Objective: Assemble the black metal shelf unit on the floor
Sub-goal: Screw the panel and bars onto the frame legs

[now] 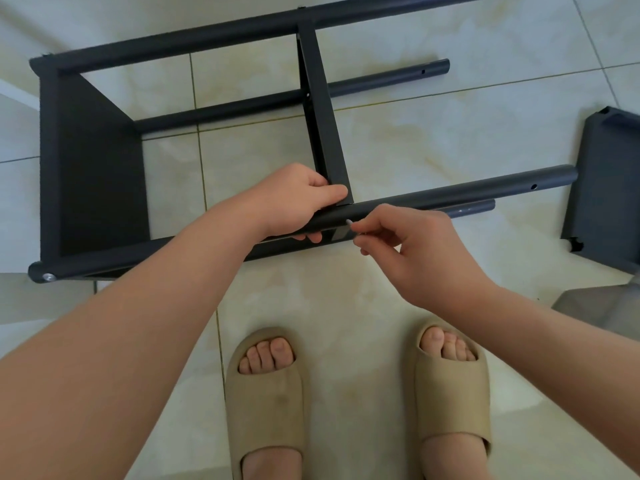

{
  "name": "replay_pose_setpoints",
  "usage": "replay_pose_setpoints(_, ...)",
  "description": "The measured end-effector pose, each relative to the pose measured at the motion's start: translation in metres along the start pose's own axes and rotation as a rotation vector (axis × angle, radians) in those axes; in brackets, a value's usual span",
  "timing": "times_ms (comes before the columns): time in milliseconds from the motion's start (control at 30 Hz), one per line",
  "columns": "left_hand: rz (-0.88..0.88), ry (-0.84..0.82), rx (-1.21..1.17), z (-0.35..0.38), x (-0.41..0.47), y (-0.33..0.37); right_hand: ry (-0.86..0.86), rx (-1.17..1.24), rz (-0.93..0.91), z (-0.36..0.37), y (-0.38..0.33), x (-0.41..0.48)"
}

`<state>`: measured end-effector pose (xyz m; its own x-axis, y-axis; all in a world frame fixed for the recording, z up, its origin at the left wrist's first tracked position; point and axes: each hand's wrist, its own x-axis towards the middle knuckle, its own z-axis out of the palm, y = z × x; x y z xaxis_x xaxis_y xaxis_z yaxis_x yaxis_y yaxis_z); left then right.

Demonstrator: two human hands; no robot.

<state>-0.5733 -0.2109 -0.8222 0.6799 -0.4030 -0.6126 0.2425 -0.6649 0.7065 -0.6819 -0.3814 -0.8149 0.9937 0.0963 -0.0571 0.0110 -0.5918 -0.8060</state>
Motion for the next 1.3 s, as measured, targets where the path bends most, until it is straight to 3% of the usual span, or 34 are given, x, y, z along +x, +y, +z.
replay_pose_setpoints(167,0.008,-0.002,-0.006,0.0,0.001,-0.001,-0.02,0.062,0.131,0.007,-0.004,0.006)
replay_pose_setpoints(533,0.015,-0.008,-0.045,0.0,0.003,-0.005,0.064,0.497,0.44,0.016,-0.012,0.009)
replay_pose_setpoints(933,0.017,-0.002,-0.047,0.0,0.003,-0.006,0.01,0.207,0.344,0.012,-0.015,0.011)
replay_pose_setpoints(1300,0.013,-0.01,-0.053,0.0,0.002,-0.004,0.077,0.685,0.498,0.016,-0.018,0.008)
